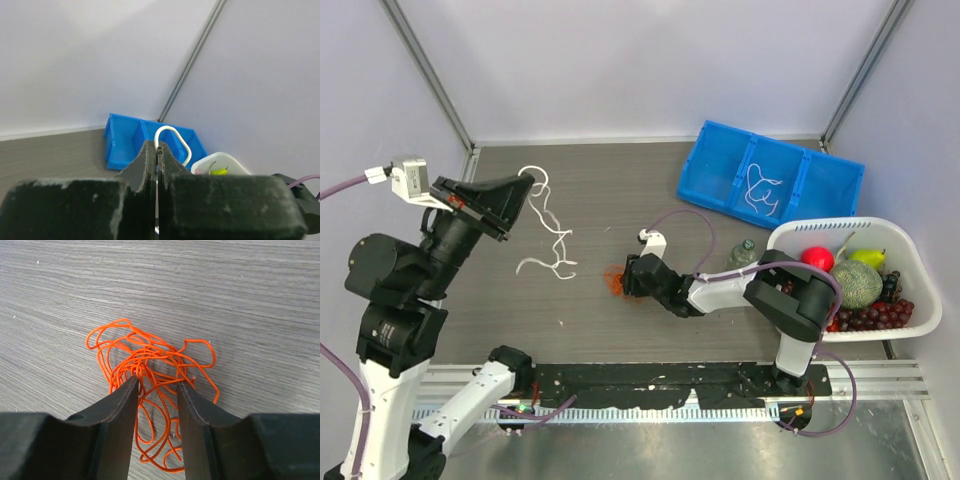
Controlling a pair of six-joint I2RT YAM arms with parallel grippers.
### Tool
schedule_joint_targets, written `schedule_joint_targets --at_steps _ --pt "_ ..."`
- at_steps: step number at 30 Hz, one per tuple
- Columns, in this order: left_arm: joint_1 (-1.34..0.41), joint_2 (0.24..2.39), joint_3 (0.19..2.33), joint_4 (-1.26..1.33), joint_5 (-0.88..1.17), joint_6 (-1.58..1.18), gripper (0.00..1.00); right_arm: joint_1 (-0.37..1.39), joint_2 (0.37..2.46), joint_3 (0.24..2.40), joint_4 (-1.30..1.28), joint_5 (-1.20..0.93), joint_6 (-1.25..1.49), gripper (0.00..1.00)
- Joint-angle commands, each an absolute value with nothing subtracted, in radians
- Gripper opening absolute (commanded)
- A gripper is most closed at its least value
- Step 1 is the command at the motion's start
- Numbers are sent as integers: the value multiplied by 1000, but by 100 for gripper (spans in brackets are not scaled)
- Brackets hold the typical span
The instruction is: Untangle the cables
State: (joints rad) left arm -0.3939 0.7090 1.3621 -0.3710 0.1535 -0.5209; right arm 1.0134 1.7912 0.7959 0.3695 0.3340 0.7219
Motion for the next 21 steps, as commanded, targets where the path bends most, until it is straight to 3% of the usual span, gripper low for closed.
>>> schedule_joint_targets --at_steps 1,9,16,21 --pt "-390 781 1457 -426 160 -477 0 1012 1728 779 278 333 626 45" --pt "-390 813 1448 -499 192 -449 0 1009 1327 839 54 256 427 62" --pt "-390 830 1422 -514 232 -465 0 1011 1125 920 -45 160 334 63" --pt "-390 847 1431 -531 229 -483 0 1011 1104 931 118 -58 287 65"
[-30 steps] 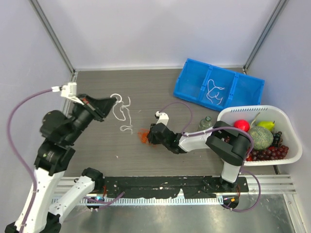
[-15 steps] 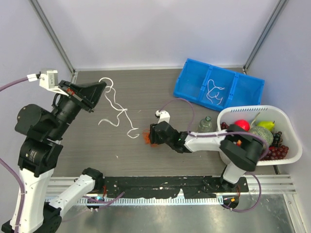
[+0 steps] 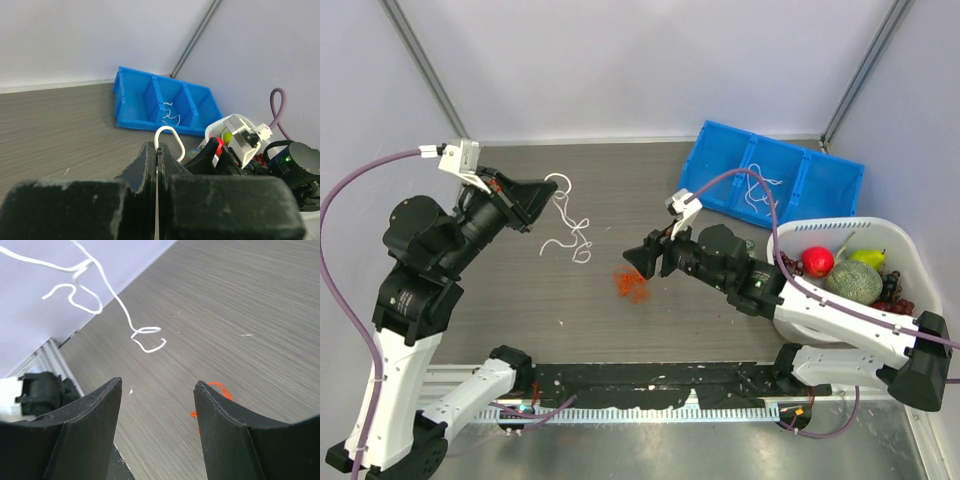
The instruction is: Untangle the cables
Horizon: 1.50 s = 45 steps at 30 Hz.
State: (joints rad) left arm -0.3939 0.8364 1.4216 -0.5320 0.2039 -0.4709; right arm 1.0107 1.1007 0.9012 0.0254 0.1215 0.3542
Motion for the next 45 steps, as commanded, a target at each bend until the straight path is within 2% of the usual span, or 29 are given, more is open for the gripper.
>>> schedule_joint_targets --at_steps 1,9,20,26,33,36,38,42,45 --pt "-391 853 1434 -534 233 -483 0 1012 1114 945 145 -105 276 65" --pt "-390 870 1462 -577 248 -514 0 1011 1229 1090 238 -239 143 65" --pt "-391 885 1488 -581 316 -560 0 1011 1295 1164 270 -235 91 65" --pt "-390 888 1497 -581 319 -561 0 1011 1316 1174 299 -297 100 60" --pt "-390 887 1497 -572 322 -566 0 1011 1339 1155 336 -337 132 35" --pt "-391 887 1503 -565 321 -565 0 1011 1350 1152 327 -334 143 14" --pt "-388 885 1512 -564 304 -549 0 1009 1348 1152 302 -324 152 9" --pt "-390 885 1545 -571 250 -519 0 1012 1312 1108 325 -324 182 11" --pt "-390 881 1554 -539 249 -517 0 1011 1307 1092 347 -318 248 2"
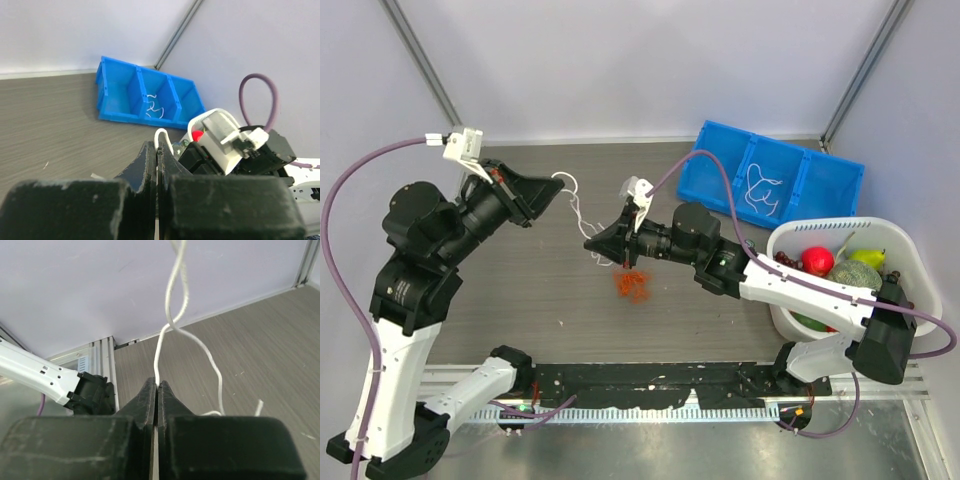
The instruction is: Untangle the cables
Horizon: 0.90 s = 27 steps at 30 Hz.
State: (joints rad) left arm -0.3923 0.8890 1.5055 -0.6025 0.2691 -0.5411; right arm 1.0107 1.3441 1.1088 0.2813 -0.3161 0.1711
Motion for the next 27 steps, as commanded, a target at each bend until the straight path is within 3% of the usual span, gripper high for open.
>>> schedule_joint_targets --at_steps 1,3,5,13,15,17,22,25,27 --pt "-390 881 1555 -526 249 -520 0 1011 1315 1094 344 -321 265 1" --pt "-390 885 1569 -517 247 -522 0 1011 1336 1098 362 -385 314 1" --pt "-390 891 1585 -511 255 -528 0 1011 1353 1100 390 -440 359 8" --pt "-390 888 1608 -489 287 -560 0 1011 1402 1104 452 -443 394 20" --pt "-391 885 1618 -491 284 -560 0 1011 1419 1106 477 -454 406 28" --pt "-390 882 1624 -489 287 -563 0 1011 1431 1108 489 -453 414 28" --pt "-390 881 1637 -486 290 -566 0 1011 1448 1098 526 -457 428 23" --pt "-390 884 1641 -488 276 -555 0 1011 1443 1075 543 -450 451 2" --pt "-390 881 1641 -483 259 -539 0 1011 1442 1042 575 -446 477 1"
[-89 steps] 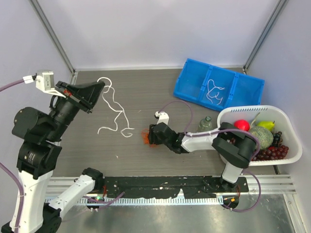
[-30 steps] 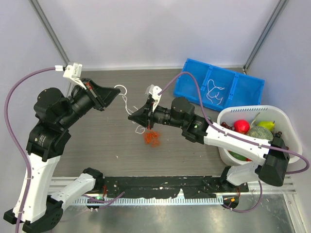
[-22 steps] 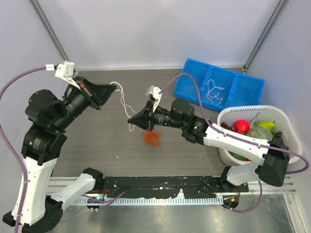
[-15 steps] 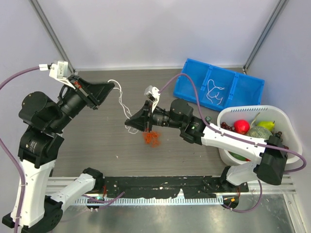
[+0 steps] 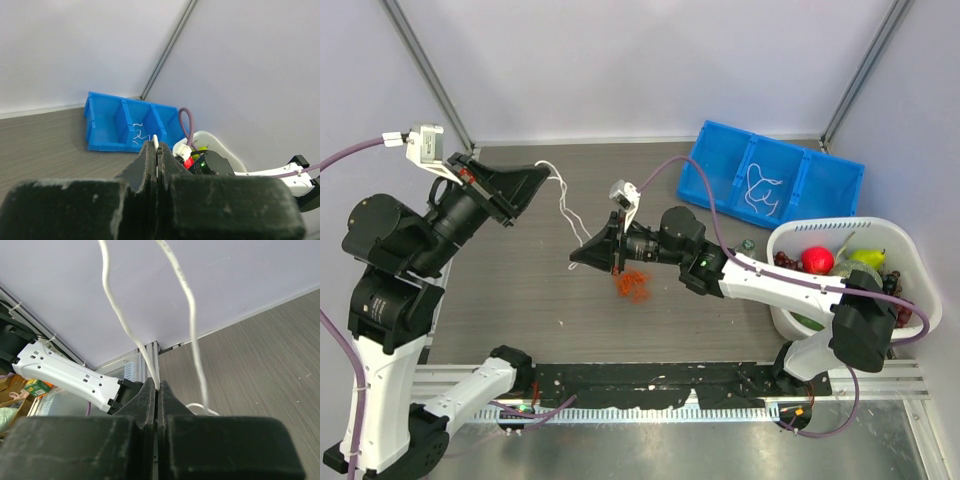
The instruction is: Untangle the cables
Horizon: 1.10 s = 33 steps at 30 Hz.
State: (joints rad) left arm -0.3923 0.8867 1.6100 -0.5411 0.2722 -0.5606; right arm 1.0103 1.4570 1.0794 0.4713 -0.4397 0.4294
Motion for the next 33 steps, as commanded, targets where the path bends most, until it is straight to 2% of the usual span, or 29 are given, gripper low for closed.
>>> schedule_joint_targets --at_steps 1,9,15,16,17,20,26,30,33 --pt "-390 879 1638 -479 244 -531 0 1011 1439 1010 590 -446 501 1" --pt "-390 874 1629 -480 207 -486 0 1012 1430 861 634 -408 627 1" --pt "-390 887 1623 -502 253 -511 0 1012 1422 893 508 -350 571 2" --pt "-391 888 1626 -509 252 -511 0 1012 1416 897 493 -341 549 5" --pt "-390 891 1631 -515 253 -509 0 1009 1414 902 457 -316 535 15" --pt "-390 897 1641 -529 271 -508 0 1012 1382 907 379 -256 476 29" --pt "-391 899 1643 -537 299 -509 0 1011 1298 876 273 -175 400 51" --pt "-390 911 1644 -546 331 -509 0 1011 1217 888 172 -117 339 61" --pt "-390 916 1641 -551 354 -509 0 1011 1160 942 74 -81 272 64"
